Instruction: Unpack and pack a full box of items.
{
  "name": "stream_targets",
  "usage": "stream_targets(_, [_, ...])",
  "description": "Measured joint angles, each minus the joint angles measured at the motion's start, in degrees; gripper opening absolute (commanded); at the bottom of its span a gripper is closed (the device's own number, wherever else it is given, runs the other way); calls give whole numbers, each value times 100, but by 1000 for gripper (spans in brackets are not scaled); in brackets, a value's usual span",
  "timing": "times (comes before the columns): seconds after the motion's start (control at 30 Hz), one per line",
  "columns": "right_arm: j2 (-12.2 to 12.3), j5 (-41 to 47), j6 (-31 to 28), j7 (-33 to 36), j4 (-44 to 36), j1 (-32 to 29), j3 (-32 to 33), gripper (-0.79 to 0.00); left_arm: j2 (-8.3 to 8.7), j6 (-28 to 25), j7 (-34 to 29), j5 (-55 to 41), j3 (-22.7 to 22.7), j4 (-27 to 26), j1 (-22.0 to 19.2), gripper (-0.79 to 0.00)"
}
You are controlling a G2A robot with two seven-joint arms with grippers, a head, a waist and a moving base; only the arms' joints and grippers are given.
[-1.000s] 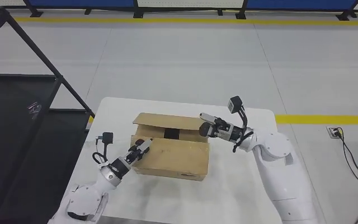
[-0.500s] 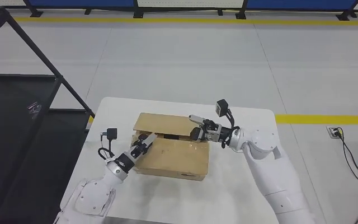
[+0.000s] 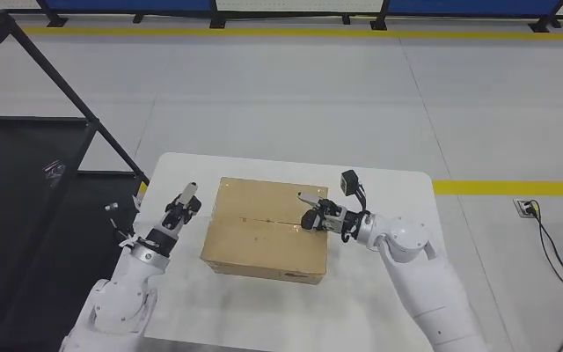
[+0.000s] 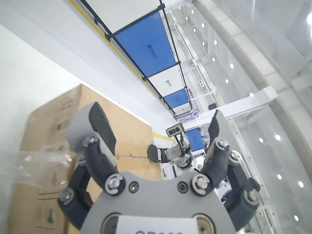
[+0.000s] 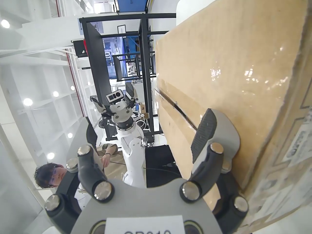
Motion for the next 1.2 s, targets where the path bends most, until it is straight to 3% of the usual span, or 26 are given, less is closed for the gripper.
stream_targets(0.13, [12, -100, -93, 72, -33, 4, -34, 0, 34, 26, -39, -66, -347, 2, 222, 0])
stream_targets(0.5, [11, -94, -88, 69, -31, 4, -32, 0, 27, 111, 29, -55, -338, 31, 245, 0])
stream_targets(0.8, [11, -94, -88, 69, -31, 4, -32, 0, -39, 550, -7, -574, -176, 943, 410, 0])
stream_targets(1.03, [11, -94, -88, 69, -31, 4, -32, 0, -94, 901, -470, -1463, -94, 1706, -1, 0])
stream_targets(1.2, [11, -94, -88, 69, -31, 4, -32, 0, -165, 1136, -210, -1622, 85, 2252, -559, 0])
